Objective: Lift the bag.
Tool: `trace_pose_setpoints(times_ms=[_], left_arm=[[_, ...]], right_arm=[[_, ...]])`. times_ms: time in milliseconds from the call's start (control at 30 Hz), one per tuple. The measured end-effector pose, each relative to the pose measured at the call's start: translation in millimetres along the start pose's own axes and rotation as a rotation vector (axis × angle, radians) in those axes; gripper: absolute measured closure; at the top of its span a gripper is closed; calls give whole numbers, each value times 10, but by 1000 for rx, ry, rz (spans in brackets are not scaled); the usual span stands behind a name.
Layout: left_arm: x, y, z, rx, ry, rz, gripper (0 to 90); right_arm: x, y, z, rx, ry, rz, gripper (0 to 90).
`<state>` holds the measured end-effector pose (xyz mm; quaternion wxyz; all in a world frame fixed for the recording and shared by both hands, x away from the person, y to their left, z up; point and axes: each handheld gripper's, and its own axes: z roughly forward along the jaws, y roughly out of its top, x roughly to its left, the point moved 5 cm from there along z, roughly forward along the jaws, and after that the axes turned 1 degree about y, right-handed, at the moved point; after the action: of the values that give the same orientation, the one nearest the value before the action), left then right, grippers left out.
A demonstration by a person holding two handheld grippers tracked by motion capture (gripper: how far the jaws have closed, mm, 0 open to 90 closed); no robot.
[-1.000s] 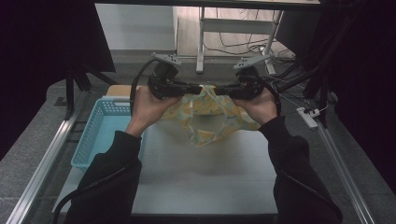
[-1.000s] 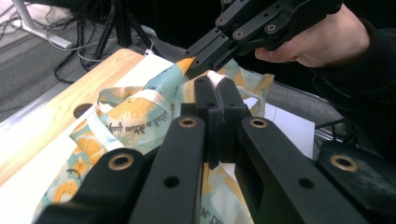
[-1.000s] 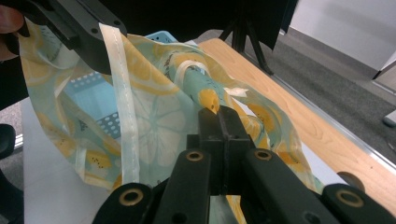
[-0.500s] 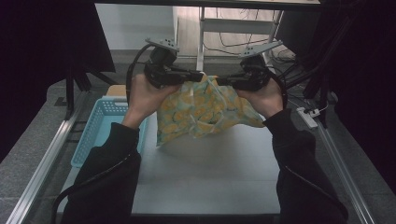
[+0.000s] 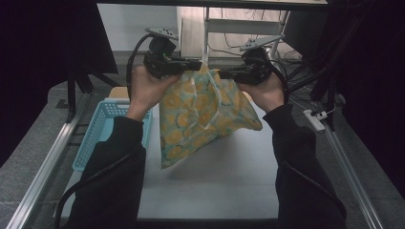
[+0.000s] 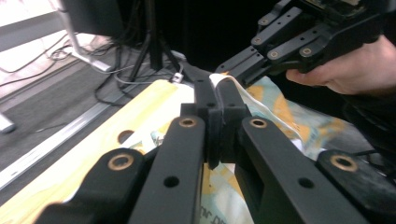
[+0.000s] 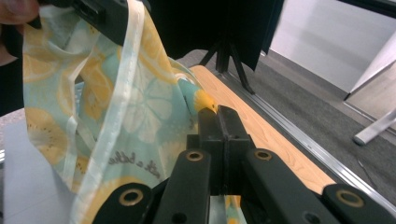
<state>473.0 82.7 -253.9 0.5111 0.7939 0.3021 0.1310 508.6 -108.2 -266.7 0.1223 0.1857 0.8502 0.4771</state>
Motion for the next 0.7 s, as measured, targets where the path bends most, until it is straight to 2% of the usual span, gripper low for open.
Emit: trace_pose_setpoints(times_ms=[333,467,700], left_arm=[[217,-53,190,28,90,9,898],[288,-75,273,31,100,-7,898],[364,-137,474,66,135,8,891]], right_arm=[[-115,-62,224,3,-35,-2,899],[-165,-89,294,-6,-53,7,898],[-273,-149,413,-9,-79,39,895]])
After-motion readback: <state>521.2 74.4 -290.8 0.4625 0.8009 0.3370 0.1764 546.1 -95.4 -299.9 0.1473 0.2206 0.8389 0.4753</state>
